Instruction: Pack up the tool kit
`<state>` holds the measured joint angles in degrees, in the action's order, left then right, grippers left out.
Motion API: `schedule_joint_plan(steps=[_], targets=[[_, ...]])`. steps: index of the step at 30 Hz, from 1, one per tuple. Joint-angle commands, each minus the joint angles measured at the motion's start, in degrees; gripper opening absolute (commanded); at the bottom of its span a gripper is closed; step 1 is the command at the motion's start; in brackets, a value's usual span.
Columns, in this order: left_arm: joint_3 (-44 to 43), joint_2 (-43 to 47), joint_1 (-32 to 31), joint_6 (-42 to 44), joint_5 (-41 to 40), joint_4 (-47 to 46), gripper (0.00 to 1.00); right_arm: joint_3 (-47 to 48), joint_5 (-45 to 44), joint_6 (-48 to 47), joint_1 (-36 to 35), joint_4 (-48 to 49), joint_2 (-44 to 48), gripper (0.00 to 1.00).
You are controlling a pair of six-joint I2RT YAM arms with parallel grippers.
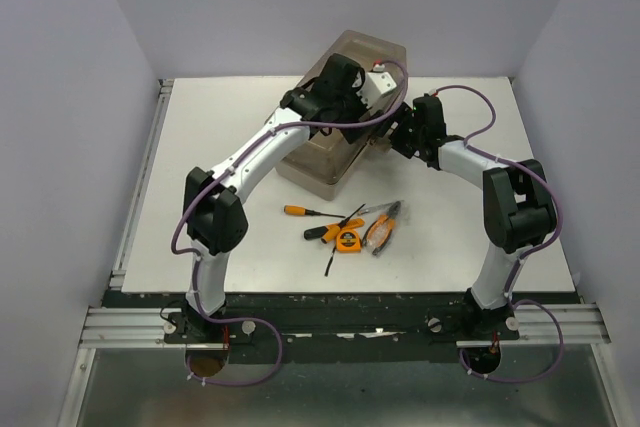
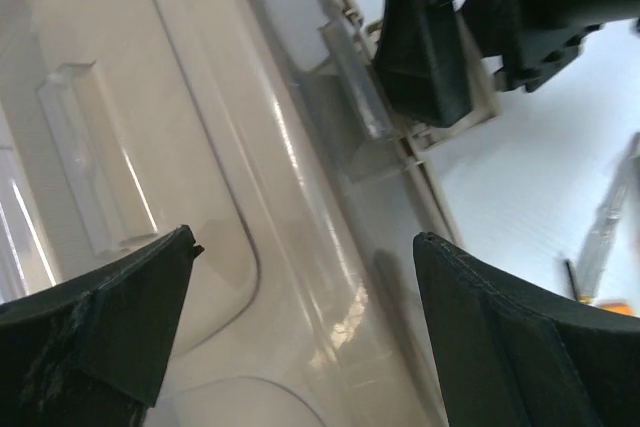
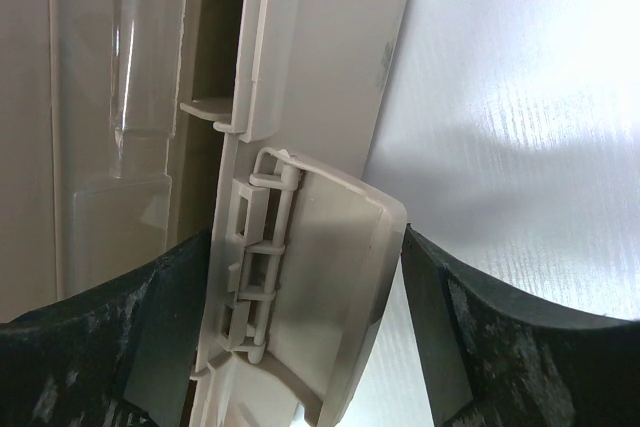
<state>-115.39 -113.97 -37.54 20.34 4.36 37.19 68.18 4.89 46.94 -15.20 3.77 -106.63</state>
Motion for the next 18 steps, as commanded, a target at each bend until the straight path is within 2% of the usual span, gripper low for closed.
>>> schedule_joint_plan(steps=[1, 6, 8, 18], targets=[[0.08, -0.81, 0.19, 4.35, -9.18, 0.87, 0.99, -1.38, -1.90, -0.97, 0.96, -0.96, -2.18, 0.82], [1.66, -1.43, -0.17, 9.54, -24.19, -2.90, 0.99, -2.00, -2.07, -1.15, 1.40, -0.87, -2.36, 0.82], [2.45, -0.64, -0.08, 10.94, -27.37, -4.92, 0.99, -2.35, -2.16, -1.23, 1.58, -0.96, -2.44, 0.82], [-3.43, 0.24, 2.99, 11.66, -29.41, -5.11, 0.99, -3.23, -2.16, -1.23, 2.28, -0.78, -3.23, 0.82]])
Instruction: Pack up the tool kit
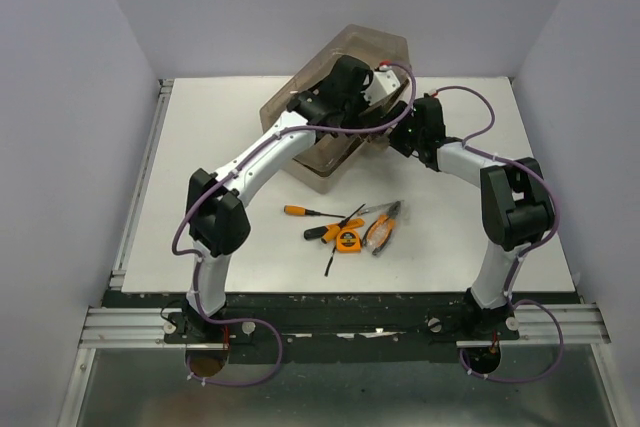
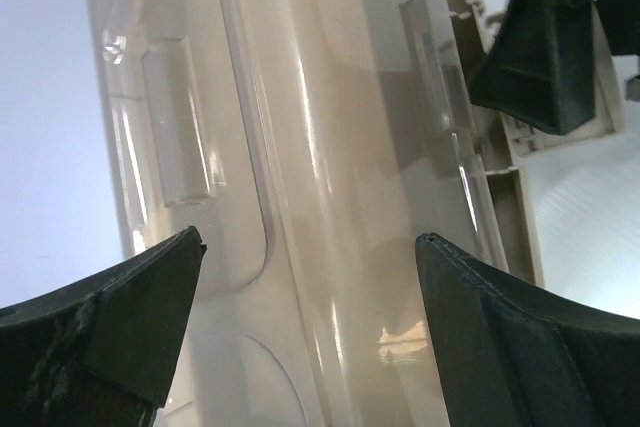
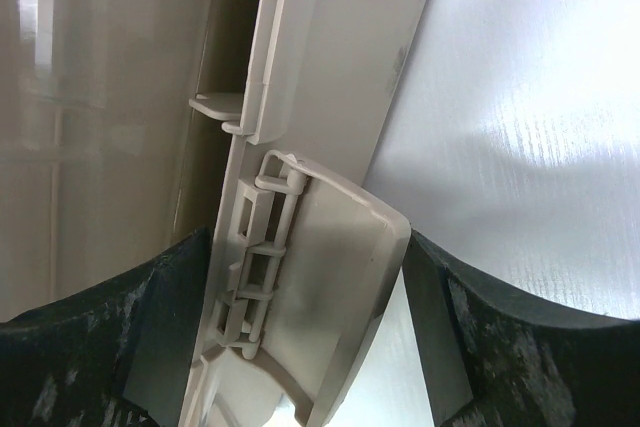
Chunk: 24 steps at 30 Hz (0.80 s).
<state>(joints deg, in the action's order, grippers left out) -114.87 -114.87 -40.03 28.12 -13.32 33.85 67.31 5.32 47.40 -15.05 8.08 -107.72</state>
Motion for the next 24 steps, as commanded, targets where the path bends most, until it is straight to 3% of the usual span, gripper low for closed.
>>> schedule_joint_plan(steps=[1, 10, 24], targets=[[-4.39, 0.96, 6.01, 3.79, -11.73, -1.59, 0.99, -2.36, -2.60, -1.61, 2.13, -5.00, -2.23, 0.82], [-9.31, -0.44, 12.60, 1.50, -7.87, 0.08, 0.99, -2.18, -2.77, -1.61, 2.48, -5.09, -2.84, 0.82], [-9.59, -1.24, 24.56, -7.28, 8.57, 1.49, 0.99, -0.69, -3.74, -3.72, 3.09, -7.28, -3.55, 0.82]])
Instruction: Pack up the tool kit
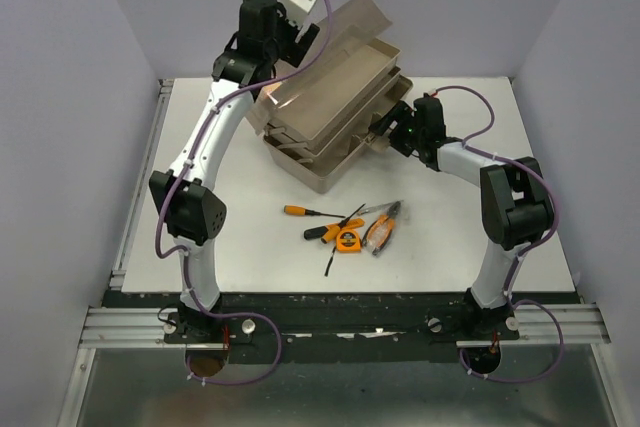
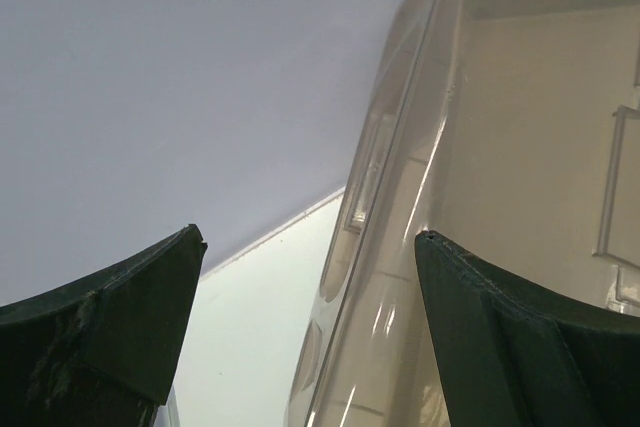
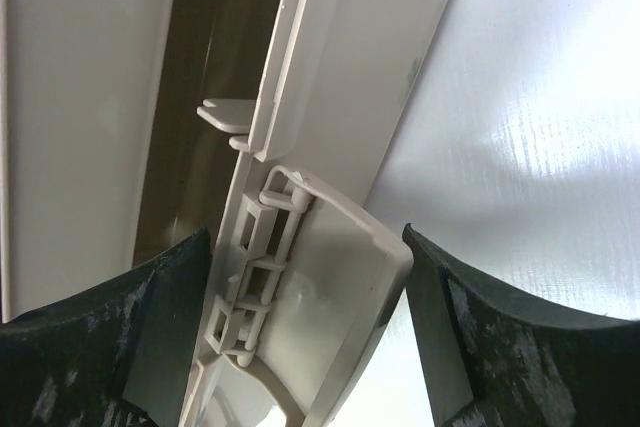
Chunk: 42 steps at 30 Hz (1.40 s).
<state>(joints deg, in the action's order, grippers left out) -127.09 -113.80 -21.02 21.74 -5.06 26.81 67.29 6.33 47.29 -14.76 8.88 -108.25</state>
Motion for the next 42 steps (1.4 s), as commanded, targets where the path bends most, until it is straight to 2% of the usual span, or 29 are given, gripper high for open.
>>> schedule_joint_plan(steps=[1, 7, 22, 30, 42], targets=[[3.24, -2.04, 6.07, -1.25, 2.05, 8.35, 0.99, -0.67, -4.66, -3.69, 2.90, -8.27, -3.02, 0.82], [6.85, -0.20, 6.51, -3.36, 7.43, 7.29, 0.99, -1.54, -5.45, -4.22, 3.51, -11.08, -2.24, 0.82], [12.04, 4.20, 6.51, -8.64, 15.69, 6.42, 0.99, -11.73, -5.62, -3.17, 5.45, -10.82, 6.73, 0.82], [14.32, 6.13, 6.69, -8.90, 14.20, 6.68, 0.99, -17.27, -5.98, -3.25, 5.71, -11.61, 12.88, 0.82], [13.62, 13.15, 6.95, -10.57, 5.59, 7.65, 0.99, -20.79, -6.06, -3.34, 5.89, -12.22, 17.45, 0.82]])
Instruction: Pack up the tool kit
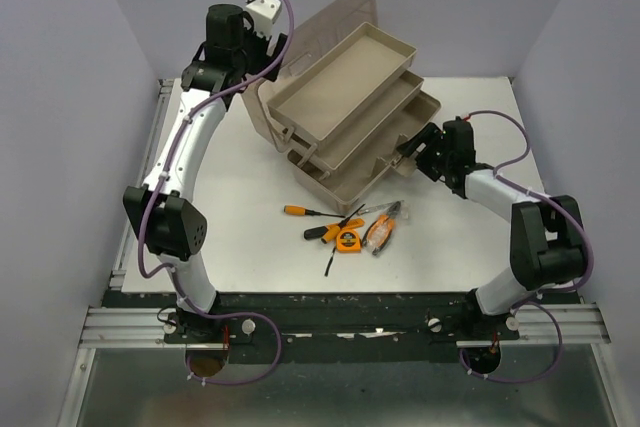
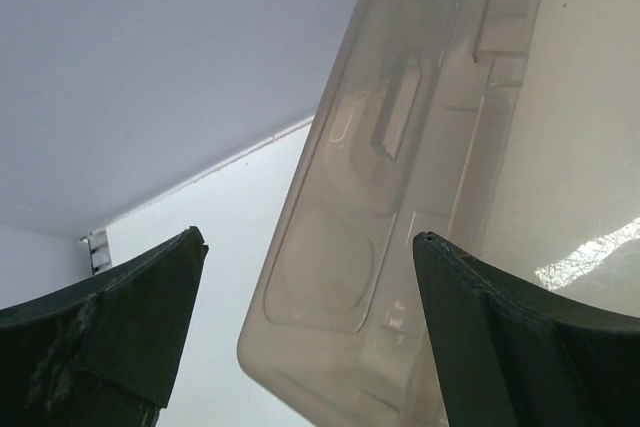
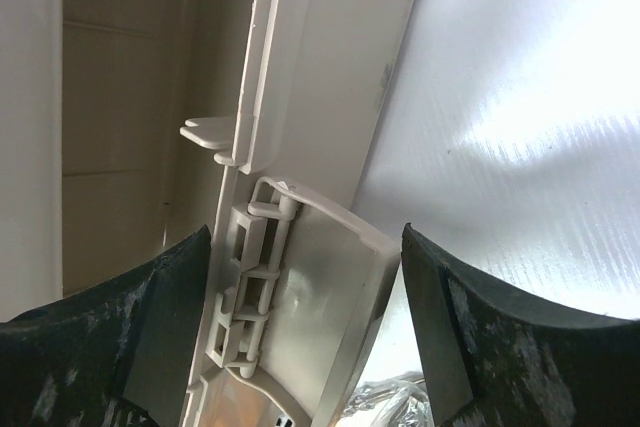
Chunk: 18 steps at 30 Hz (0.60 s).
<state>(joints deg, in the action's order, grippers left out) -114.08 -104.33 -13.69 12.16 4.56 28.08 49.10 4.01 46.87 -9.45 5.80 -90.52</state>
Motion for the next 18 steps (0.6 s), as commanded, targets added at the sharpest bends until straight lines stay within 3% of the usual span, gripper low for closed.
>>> schedule_joint_plan(steps=[1, 6, 11, 18], targets=[[0.53, 4.57, -0.37, -1.35, -5.94, 6.46, 0.99, -2.61, -3.75, -3.10, 0.49, -9.06, 0.16, 0.82], [0.61, 9.49, -0.37, -6.09, -6.85, 6.29, 0.99, -2.26, -6.03, -3.98, 0.58, -10.20, 0.96, 0.83], [3.68, 13.27, -0.37, -10.75, 1.32, 7.16, 0.99, -1.91, -5.86, -4.33, 0.66, -10.11, 0.70, 0.83], [15.89, 17.76, -0.37, -13.75, 5.90, 5.25, 0.99, 1.08, -5.06, -5.65, 0.75, -10.98, -0.53, 0.84]])
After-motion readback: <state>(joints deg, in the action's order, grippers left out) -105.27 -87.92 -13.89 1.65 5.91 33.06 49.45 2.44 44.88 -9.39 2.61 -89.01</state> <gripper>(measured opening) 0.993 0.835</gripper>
